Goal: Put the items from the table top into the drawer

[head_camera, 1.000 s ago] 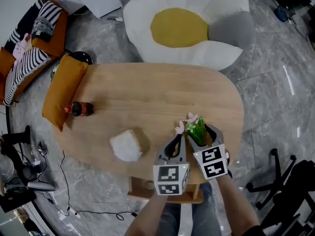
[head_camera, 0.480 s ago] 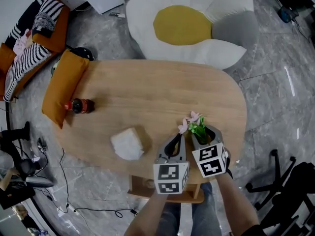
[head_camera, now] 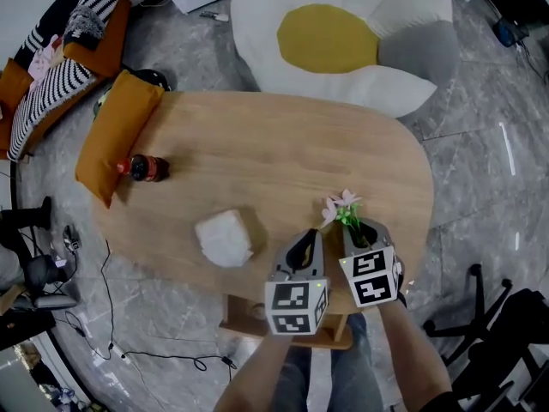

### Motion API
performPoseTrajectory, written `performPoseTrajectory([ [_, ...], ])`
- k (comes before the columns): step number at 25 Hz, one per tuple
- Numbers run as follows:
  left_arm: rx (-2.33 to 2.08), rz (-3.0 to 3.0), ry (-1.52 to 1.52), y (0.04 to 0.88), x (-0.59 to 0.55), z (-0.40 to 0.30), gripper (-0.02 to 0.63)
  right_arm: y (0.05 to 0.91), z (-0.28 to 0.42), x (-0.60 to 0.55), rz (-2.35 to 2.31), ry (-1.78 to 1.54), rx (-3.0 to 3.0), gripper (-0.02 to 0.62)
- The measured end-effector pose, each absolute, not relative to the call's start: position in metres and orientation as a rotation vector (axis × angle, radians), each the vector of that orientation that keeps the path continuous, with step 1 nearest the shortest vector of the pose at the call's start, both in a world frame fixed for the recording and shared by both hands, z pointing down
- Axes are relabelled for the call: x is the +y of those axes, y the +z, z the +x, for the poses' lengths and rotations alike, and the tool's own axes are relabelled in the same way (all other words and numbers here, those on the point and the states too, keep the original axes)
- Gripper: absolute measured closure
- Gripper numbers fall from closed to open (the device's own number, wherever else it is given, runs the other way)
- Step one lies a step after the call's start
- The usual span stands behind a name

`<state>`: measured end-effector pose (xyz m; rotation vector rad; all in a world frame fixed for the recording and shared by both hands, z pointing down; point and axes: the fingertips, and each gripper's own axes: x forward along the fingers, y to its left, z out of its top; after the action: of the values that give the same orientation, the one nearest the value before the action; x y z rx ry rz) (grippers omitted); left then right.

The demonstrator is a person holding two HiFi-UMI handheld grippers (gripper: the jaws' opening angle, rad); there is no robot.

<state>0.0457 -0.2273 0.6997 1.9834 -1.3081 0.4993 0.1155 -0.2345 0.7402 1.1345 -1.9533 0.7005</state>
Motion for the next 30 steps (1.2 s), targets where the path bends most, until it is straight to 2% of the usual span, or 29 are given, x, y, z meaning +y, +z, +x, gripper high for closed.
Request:
performPoseTrajectory([
  [16,-1.393,1.951,0.470,0.681,-0.205,0.017,0.585,0.702,0.092,-0.225,1.097,0.620,-2.053,0.571],
  [30,-1.540,1.814,0.386,0.669,-0.162,-0.053,0.586,0.681,0.008,-0.185,0.876,0.533,-2.185,0.571],
])
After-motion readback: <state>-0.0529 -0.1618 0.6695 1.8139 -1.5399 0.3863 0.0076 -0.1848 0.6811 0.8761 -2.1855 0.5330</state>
